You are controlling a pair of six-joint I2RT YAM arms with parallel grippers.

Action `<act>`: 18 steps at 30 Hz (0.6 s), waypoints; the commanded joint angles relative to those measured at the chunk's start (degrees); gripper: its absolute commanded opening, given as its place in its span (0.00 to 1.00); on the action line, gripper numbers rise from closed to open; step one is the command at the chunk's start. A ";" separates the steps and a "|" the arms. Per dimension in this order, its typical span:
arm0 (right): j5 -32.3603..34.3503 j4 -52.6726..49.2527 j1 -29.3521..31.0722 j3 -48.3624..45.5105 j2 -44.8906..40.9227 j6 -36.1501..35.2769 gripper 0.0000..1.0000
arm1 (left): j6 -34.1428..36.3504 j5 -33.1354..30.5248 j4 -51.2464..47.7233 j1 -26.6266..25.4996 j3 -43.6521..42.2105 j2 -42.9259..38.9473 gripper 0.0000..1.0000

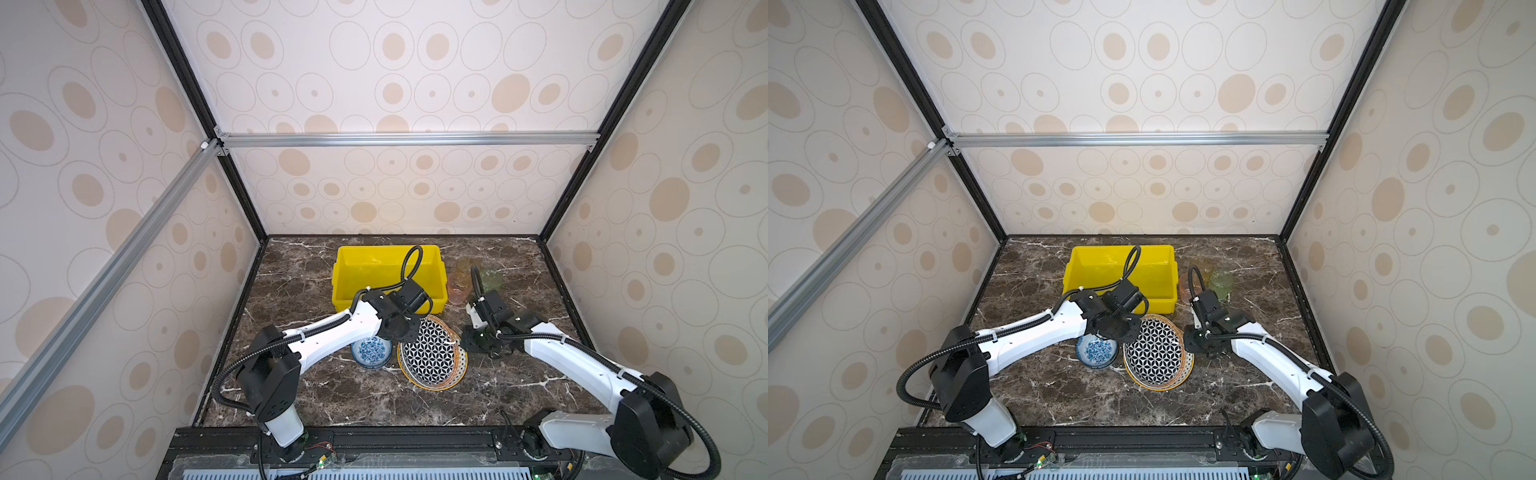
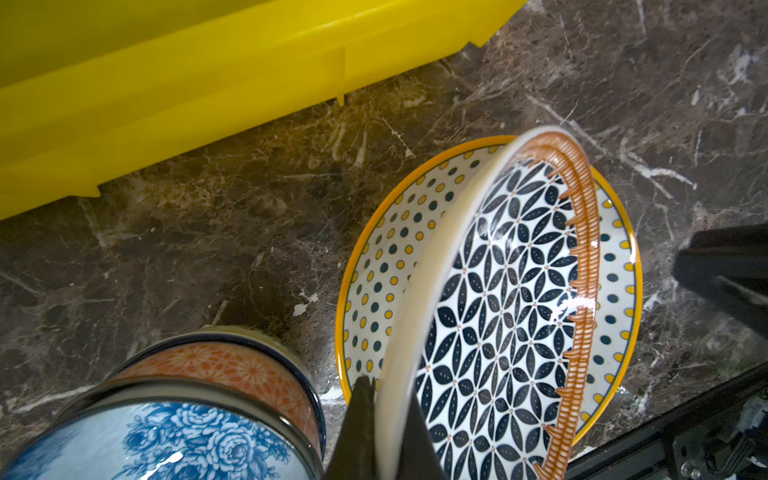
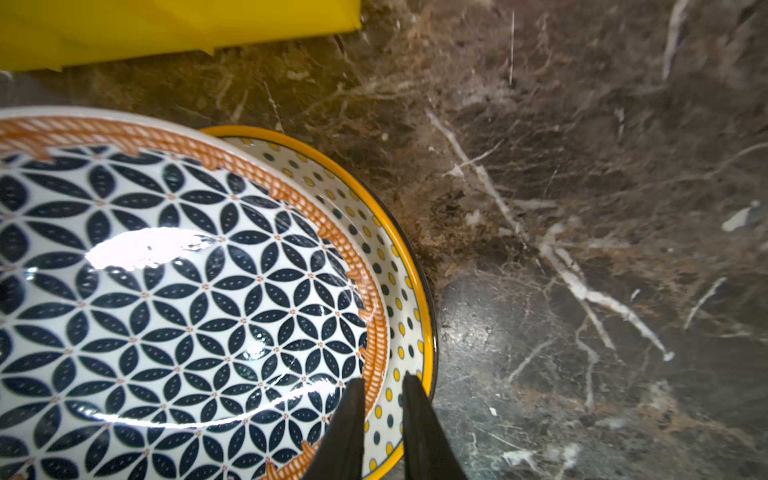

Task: Place the mixed dishes into the plastic bin
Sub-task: 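Tilt the patterned plate up with the left gripper while the right gripper withdraws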

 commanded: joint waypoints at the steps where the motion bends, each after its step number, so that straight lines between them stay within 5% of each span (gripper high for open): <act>1: 1.46 -2.39 0.38 2.31 -2.57 -0.96 0.30 | 0.09 -3.03 -2.24 1.02 0.00 -2.99 0.00; 18: 6.47 -4.12 0.38 7.23 -8.47 -1.88 0.40 | 0.87 1.53 3.19 3.90 -0.13 -11.69 0.00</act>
